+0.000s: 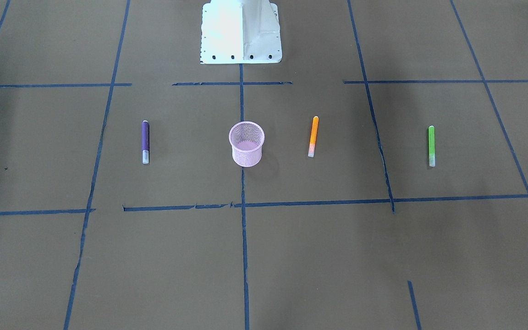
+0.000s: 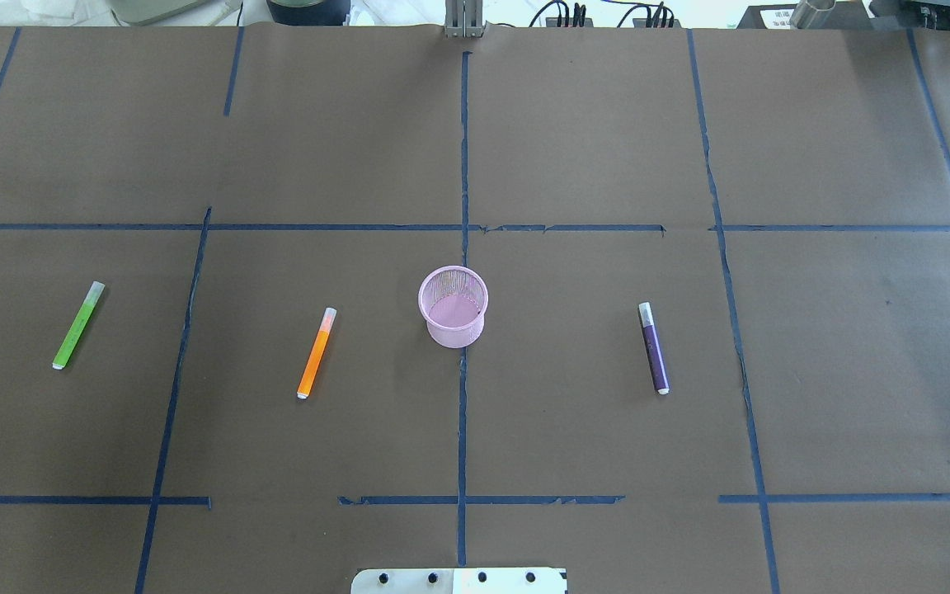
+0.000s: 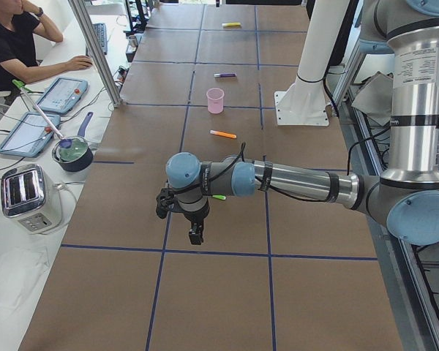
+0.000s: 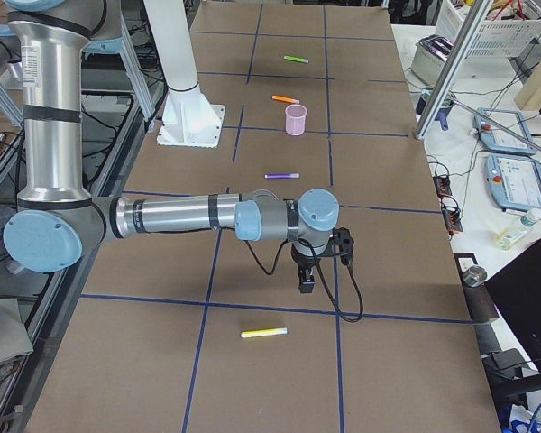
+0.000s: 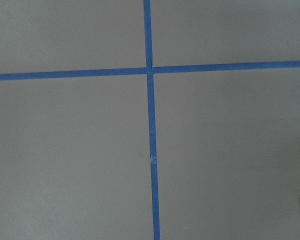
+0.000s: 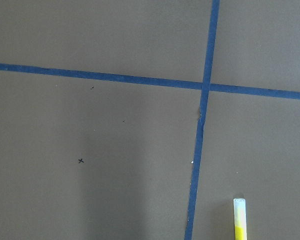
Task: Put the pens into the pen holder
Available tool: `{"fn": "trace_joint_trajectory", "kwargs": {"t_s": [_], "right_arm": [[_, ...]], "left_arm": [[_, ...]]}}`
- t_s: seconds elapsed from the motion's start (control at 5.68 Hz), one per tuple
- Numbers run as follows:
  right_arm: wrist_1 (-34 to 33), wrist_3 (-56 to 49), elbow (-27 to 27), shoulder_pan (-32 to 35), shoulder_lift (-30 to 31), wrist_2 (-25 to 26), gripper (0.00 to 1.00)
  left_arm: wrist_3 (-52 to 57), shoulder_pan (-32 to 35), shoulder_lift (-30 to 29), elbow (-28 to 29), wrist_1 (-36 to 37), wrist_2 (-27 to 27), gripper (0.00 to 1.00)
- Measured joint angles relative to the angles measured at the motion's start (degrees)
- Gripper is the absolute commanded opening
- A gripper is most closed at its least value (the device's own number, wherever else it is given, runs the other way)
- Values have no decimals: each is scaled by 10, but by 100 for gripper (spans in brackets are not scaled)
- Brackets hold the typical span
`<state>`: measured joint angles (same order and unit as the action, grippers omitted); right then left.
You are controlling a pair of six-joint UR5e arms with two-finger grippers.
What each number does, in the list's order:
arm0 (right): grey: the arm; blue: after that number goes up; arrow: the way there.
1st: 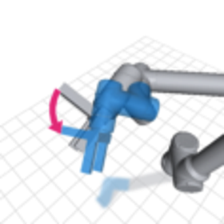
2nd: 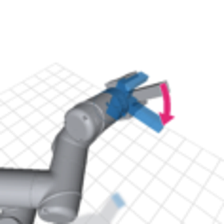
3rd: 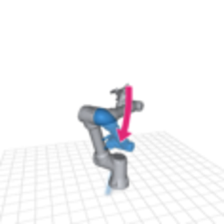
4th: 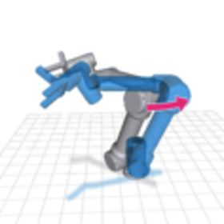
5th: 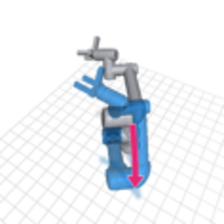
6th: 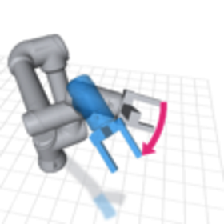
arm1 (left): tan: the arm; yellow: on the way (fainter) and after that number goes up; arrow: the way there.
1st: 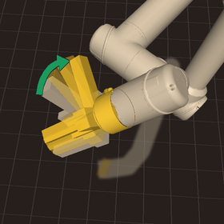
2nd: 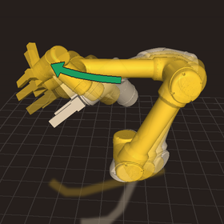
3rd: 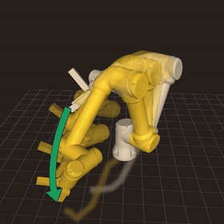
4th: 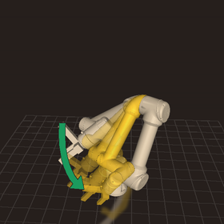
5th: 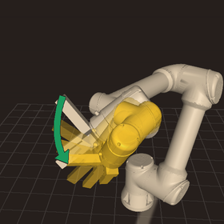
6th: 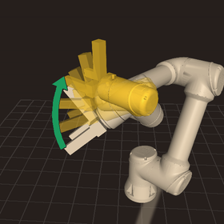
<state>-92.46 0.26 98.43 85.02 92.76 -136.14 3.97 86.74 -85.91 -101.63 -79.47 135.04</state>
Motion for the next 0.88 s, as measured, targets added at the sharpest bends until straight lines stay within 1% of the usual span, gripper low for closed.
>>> {"fn": "trace_joint_trajectory", "kwargs": {"t_s": [0.35, 0.88], "right_arm": [[0, -1, 0, 0, 0, 0, 100], [2, 0, 0, -1, 0, -1, 100]], "left_arm": [[22, -4, 3, -4, -2, 0, 100], [25, -6, 6, 2, -8, 3, 100]]}}
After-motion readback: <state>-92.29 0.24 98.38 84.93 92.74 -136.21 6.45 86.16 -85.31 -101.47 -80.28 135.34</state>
